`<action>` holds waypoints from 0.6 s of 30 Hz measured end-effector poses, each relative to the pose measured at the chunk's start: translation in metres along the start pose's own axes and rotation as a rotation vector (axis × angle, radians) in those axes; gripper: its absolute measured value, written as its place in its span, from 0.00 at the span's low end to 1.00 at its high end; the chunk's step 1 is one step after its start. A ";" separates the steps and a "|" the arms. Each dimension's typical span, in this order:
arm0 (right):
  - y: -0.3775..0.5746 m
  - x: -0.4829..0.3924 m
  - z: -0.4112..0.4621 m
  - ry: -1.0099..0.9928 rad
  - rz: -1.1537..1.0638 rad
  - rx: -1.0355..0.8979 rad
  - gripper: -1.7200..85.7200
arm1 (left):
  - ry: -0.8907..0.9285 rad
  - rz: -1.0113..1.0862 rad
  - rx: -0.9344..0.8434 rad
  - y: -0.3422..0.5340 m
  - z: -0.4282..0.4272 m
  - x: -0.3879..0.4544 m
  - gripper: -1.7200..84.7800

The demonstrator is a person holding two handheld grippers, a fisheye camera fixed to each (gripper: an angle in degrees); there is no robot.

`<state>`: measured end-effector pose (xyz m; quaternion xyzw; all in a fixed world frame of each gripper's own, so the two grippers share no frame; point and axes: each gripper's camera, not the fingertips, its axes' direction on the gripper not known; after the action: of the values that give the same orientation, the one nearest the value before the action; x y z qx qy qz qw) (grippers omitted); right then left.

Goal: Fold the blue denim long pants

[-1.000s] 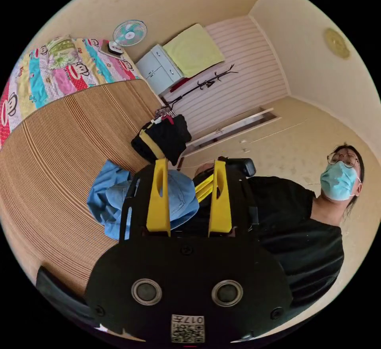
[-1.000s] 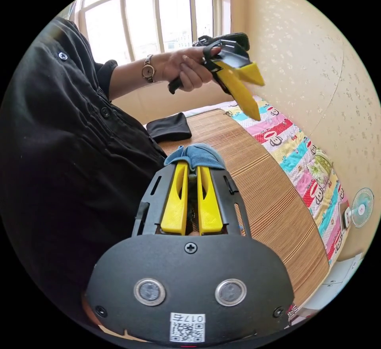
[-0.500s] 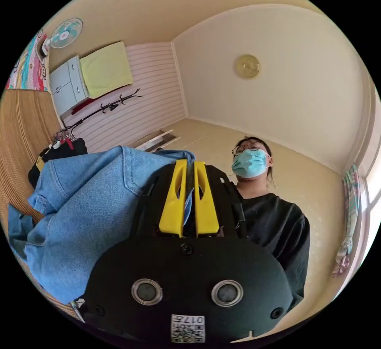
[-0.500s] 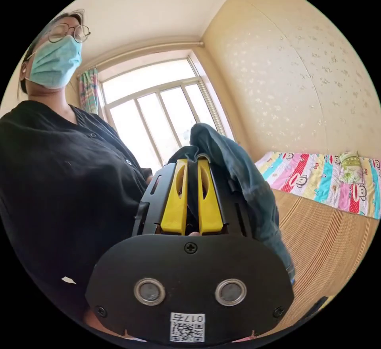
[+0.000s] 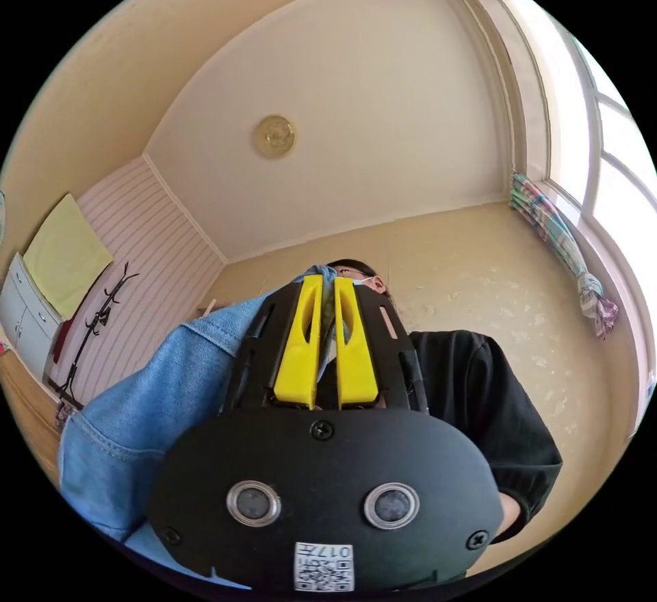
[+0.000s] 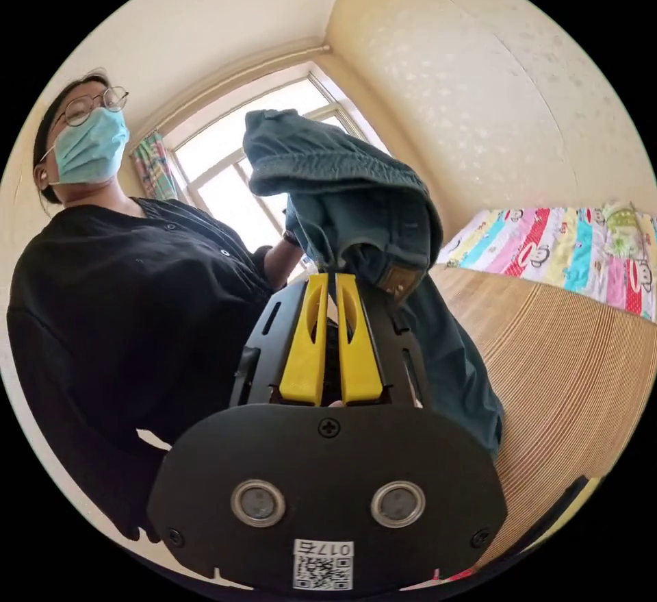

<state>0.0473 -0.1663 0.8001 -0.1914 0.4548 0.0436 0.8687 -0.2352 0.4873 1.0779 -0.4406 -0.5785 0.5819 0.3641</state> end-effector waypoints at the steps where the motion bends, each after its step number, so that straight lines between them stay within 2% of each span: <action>1: 0.003 0.016 -0.004 0.034 0.079 -0.041 0.06 | 0.023 0.008 0.012 -0.002 -0.001 0.002 0.06; 3: 0.008 0.036 -0.017 0.034 0.159 -0.029 0.09 | 0.097 0.037 0.070 -0.008 -0.005 0.007 0.06; 6: 0.016 0.059 -0.044 -0.138 0.222 0.169 0.14 | 0.154 0.055 0.100 -0.011 -0.005 0.009 0.06; 10: 0.026 0.118 -0.048 -0.482 0.416 0.385 0.20 | 0.199 0.040 0.102 -0.006 0.003 0.000 0.06; 11: 0.029 0.141 -0.039 -0.618 0.498 0.411 0.22 | 0.218 0.024 0.105 -0.002 0.006 -0.006 0.06; 13: 0.038 0.176 -0.022 -0.761 0.655 0.433 0.24 | 0.252 -0.002 0.114 0.006 0.010 -0.016 0.06; 16: 0.044 0.206 -0.003 -0.796 0.773 0.431 0.24 | 0.252 -0.043 0.136 0.021 0.015 -0.029 0.06; 18: 0.037 0.210 0.006 -0.854 0.751 0.412 0.24 | 0.251 -0.085 0.151 0.031 0.018 -0.041 0.06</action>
<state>0.1648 -0.1502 0.6226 0.1890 0.1015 0.3310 0.9189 -0.2350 0.4413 1.0501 -0.4563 -0.5010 0.5481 0.4903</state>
